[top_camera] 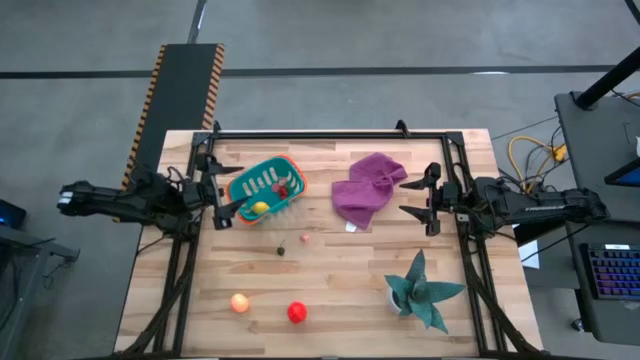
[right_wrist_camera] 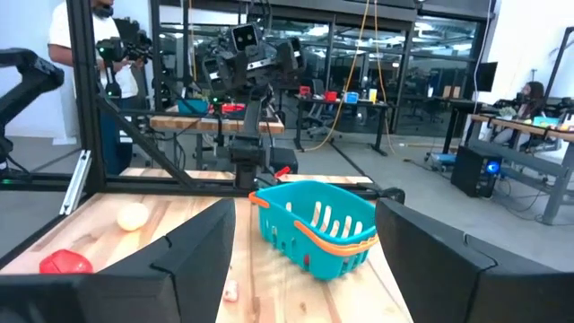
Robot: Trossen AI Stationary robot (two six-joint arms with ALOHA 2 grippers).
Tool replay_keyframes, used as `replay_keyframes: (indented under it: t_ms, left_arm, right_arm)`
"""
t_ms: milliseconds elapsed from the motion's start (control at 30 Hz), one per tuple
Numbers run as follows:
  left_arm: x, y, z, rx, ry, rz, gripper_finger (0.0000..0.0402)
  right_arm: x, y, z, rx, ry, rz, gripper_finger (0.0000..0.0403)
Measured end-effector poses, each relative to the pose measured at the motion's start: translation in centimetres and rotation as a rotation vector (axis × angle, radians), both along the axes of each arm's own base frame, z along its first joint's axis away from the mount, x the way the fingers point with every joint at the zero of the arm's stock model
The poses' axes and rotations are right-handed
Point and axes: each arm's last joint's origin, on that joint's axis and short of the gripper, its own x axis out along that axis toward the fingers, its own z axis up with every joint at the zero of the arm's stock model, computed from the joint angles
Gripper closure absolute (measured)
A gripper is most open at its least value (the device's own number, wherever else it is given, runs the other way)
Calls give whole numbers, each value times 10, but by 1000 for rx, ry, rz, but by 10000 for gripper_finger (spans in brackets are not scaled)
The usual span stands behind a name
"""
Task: Pick and placing Produce into tupperware
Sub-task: Put the pink peach into the blue basket
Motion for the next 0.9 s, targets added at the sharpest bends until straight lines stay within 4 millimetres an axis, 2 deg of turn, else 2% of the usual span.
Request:
replay_keyframes:
  t_ms: [100, 367, 633, 900]
  left_arm:
    - [6, -1, 15, 1, -42, 1, 65]
    - [36, -4, 39, -20, -201, 3, 61]
    - [62, -8, 40, -244, -291, -135, 61]
    - [69, -18, 34, -176, -206, -453, 61]
  right_arm:
    - [0, 0, 0, -2, 0, 0, 142]
    - [0, 0, -1, -3, 8, 0, 142]
    - [0, 0, -1, 1, 7, 0, 142]
    - [0, 0, -1, 1, 7, 0, 142]
